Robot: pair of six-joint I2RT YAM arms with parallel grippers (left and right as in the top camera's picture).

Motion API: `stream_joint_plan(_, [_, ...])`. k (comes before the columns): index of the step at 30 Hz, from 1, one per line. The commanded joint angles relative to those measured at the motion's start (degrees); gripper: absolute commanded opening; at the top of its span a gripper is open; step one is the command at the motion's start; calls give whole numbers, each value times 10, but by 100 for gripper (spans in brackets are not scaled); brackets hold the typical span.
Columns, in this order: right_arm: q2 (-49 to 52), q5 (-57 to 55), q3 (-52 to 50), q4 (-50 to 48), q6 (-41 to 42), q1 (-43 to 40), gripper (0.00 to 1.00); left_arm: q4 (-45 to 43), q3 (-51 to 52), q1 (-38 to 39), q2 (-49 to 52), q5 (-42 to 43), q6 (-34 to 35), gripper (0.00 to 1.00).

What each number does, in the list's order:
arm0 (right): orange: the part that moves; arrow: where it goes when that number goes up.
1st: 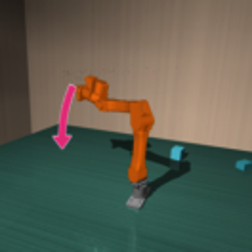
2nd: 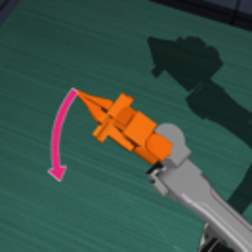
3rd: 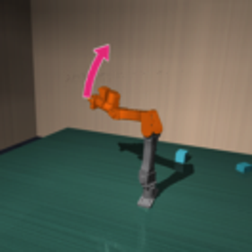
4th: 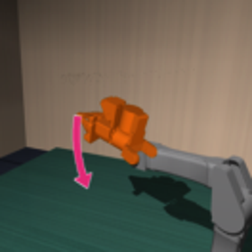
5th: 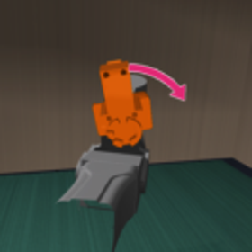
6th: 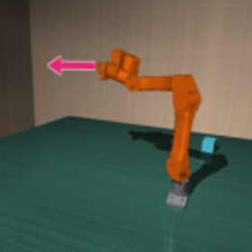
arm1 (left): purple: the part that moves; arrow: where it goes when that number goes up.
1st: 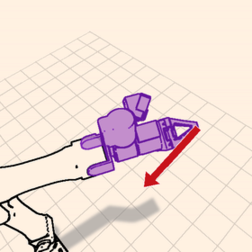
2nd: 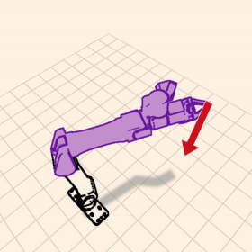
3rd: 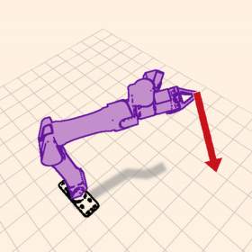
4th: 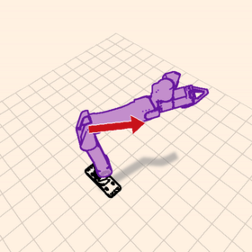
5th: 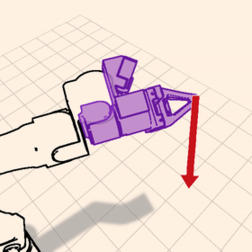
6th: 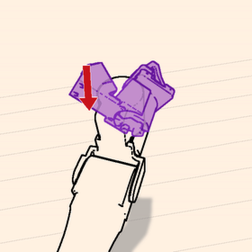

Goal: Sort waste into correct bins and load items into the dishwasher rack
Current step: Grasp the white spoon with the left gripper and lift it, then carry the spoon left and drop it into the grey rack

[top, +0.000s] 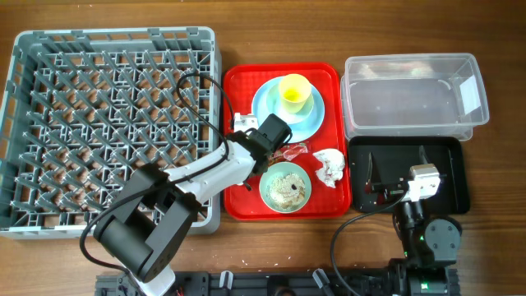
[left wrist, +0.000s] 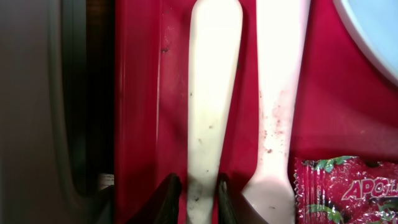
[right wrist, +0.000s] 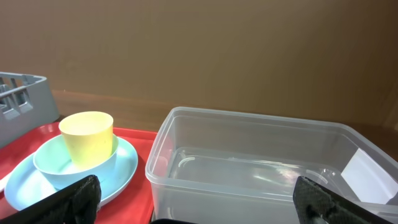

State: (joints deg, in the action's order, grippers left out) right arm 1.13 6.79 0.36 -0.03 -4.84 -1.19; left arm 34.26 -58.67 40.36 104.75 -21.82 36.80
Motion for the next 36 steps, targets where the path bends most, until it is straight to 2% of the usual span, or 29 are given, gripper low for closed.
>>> stream_joint_plan(1, [-2,-8,-1,-3,-6,3,100,-3,6,1,19,27,5,18])
stream_joint_plan(5, [-2,-8,-1,-3,-6,3,100,-2,6,4,19,54,12,17])
stream_joint_plan(6, [-2,-8,-1,-3,-6,3,100,-2,6,5,19,53,12,15])
stream_joint_plan(7, [-2,-8,-1,-3,-6,3,100,-3,6,5,19,53,12,5])
stream_joint_plan(12, [-2,-8,-1,-3,-6,3,100,2,6,5,16,48,12,4])
stream_joint_plan(14, [-2,-8,-1,-3,-6,3,100,7,1,5,1,5,12,4])
stream_joint_plan(17, [-2,-8,-1,-3,-6,3,100,49,-32,5,-52,-103,11,4])
stream_joint_plan(19, [-2,-8,-1,-3,-6,3,100,88,-69,5,-102,-143,-14,11])
stream_joint_plan(21, [-2,-8,-1,-3,-6,3,100,109,-97,5,-149,-129,-54,13])
stream_joint_plan(22, [-2,-8,-1,-3,-6,3,100,115,-106,5,-172,-118,-66,4])
stream_joint_plan(27, [-2,-8,-1,-3,-6,3,100,137,-109,-12,-278,-102,-96,4])
stream_joint_plan(32, [-2,-8,-1,-3,-6,3,100,191,-107,-86,-274,-91,-96,4])
stream_joint_plan(36, [-2,-8,-1,-3,-6,3,100,220,-106,-134,-239,33,-96,4])
